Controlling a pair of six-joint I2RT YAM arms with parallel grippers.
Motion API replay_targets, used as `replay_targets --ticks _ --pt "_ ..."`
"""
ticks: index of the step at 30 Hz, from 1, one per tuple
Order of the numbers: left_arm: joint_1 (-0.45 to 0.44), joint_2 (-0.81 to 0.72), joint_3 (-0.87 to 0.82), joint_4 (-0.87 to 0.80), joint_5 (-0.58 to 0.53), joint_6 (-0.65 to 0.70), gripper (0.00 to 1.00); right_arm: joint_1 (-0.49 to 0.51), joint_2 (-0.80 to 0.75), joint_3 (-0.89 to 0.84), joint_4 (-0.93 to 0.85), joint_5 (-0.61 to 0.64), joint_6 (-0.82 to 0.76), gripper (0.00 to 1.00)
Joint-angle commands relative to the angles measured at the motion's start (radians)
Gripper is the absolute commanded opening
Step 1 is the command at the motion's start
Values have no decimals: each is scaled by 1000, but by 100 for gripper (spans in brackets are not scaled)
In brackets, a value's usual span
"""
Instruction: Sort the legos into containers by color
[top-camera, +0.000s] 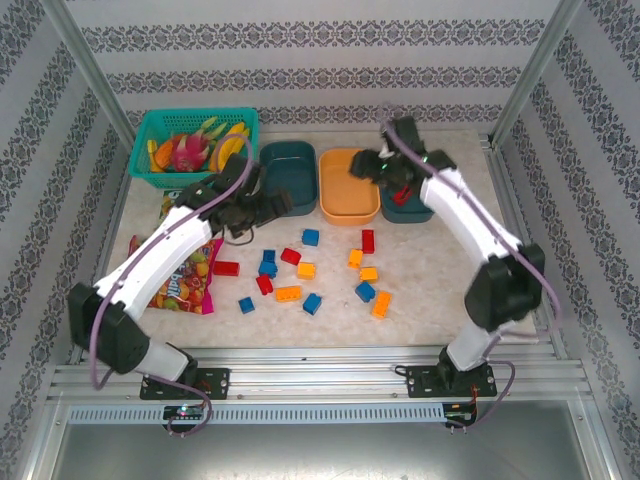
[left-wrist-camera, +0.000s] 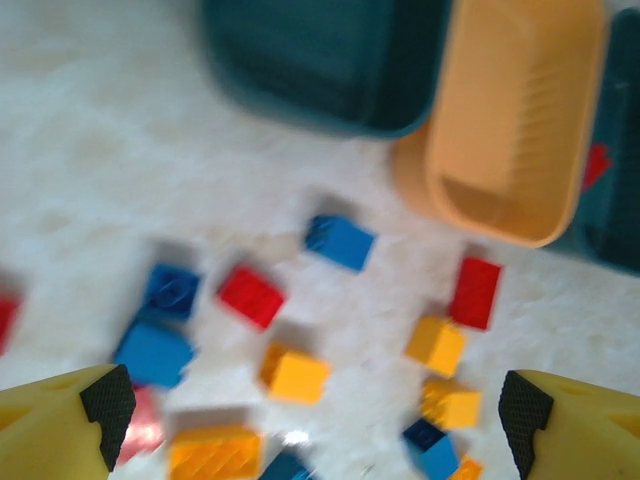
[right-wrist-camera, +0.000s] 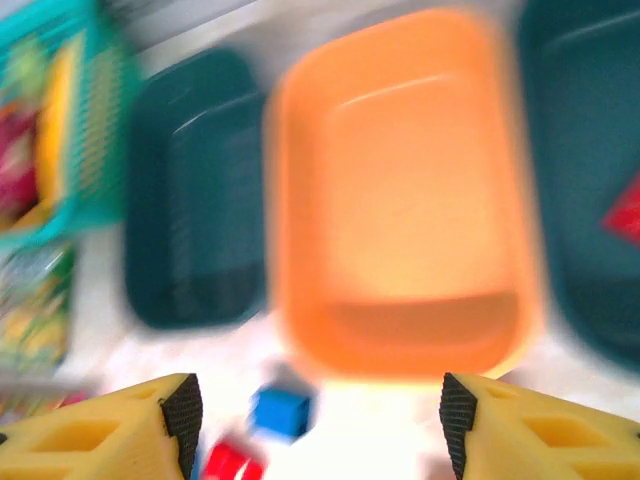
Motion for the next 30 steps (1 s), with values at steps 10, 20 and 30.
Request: replay_targets --ticks 10,20,30 --pt "78 -160 -355 -57 34 -200 88 262 -138 -507 496 -13 -51 76" --pt "58 117 -232 -61 32 160 75 268 -97 -510 522 -107 -58 76" --pt "28 293 -86 -36 16 308 83 269 -77 -496 505 -120 -54 76"
